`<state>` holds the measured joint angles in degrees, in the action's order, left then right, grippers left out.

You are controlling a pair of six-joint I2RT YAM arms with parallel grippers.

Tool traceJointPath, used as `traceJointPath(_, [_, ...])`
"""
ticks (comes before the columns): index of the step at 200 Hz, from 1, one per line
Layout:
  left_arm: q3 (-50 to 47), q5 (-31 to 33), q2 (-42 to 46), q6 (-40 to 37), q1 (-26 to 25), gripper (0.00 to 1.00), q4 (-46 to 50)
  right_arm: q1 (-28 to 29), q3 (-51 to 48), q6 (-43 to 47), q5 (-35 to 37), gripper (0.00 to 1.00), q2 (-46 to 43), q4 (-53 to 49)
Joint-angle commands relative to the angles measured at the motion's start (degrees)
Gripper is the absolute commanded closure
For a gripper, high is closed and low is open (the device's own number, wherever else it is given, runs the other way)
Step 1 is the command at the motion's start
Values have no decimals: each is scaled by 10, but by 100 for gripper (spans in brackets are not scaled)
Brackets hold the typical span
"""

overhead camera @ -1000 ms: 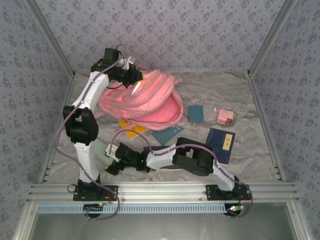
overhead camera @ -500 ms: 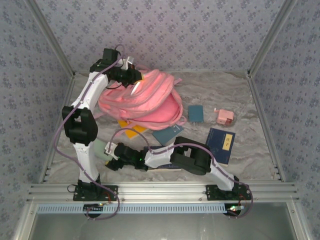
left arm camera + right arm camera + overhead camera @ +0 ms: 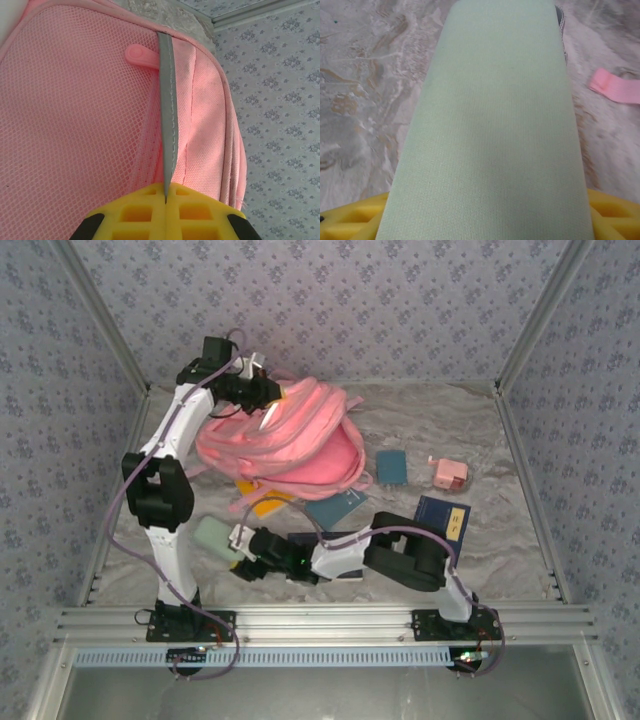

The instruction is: Pack books, pencil case, and school supplies into a backpack

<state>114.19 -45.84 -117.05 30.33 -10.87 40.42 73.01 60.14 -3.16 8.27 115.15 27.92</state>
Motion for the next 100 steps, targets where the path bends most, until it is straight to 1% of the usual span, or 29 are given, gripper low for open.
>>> traceJointPath(1, [9,-2,49,5,12,100,-12,-12,-44,-14,24,35,-61,30])
traceJointPath(20, [13,2,56,2,13,100,-11,-24,-77,-31,14,38,-100,31])
traceJointPath(49, [15,8,64,-4,17,100,-4,-30,-125,-43,28,38,-183,1])
traceJointPath(60, [12,7,67,-3,20,100,-4,-31,-148,-45,31,40,-214,-2])
traceJointPath(84, [0,-1,79,1,30,100,-12,-36,-197,-57,63,41,-311,-67])
traceJointPath(86, [-1,-2,80,1,31,100,-12,-37,-201,-61,66,41,-330,-77])
traceJointPath(100, [-5,-12,88,6,38,100,-12,-43,-230,-69,83,41,-393,-112])
